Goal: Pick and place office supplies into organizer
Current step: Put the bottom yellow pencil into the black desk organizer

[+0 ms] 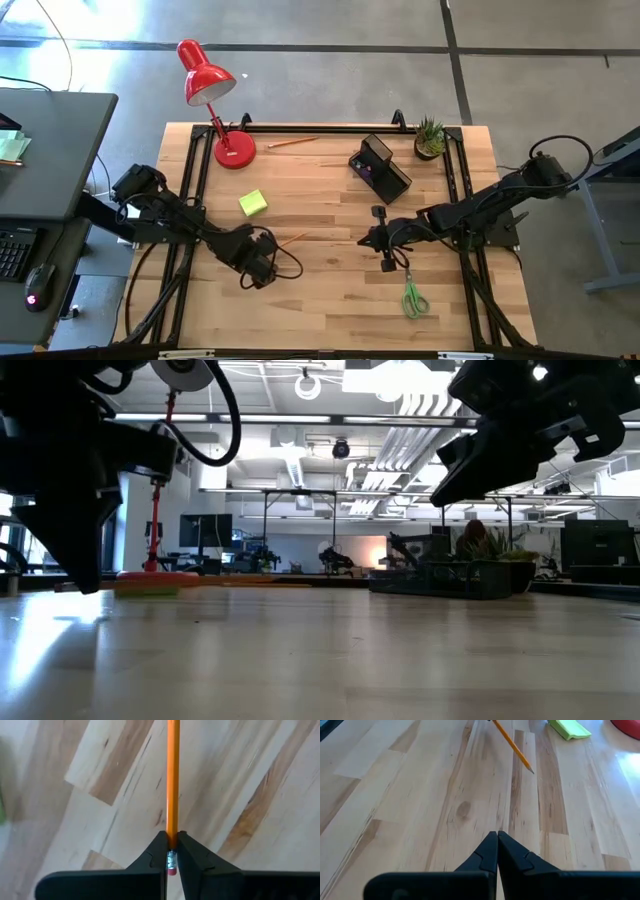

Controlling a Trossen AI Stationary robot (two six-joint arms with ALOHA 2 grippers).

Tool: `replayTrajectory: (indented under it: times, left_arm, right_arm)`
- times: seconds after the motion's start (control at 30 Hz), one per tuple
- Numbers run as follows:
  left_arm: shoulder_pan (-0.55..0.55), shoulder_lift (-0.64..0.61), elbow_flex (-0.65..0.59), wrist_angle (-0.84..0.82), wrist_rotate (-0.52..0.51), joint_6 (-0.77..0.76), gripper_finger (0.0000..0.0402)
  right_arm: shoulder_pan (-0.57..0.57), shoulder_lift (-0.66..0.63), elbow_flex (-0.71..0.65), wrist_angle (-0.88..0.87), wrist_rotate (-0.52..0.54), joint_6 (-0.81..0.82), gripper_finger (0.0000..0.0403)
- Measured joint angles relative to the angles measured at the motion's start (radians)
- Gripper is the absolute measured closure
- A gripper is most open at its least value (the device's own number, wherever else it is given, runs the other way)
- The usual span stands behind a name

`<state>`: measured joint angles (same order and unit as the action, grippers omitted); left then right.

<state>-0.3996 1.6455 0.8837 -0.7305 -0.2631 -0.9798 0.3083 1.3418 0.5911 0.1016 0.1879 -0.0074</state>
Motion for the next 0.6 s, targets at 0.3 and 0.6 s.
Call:
replayTrajectory:
  times: [0.3,0.6]
  left_arm:
    - [0.04,-0.002,0.047,-0.055,-0.052,0.148,0.0395]
    - [0.067,-0.003,0.284,-0.11,-0.348,0.358,0.0398]
  right_arm:
    - [-0.002,0.0,0.001,0.158,0.053,-0.149,0.04]
    - [0.063,0.069,0.083,0.159,0.32,-0.381,0.0319]
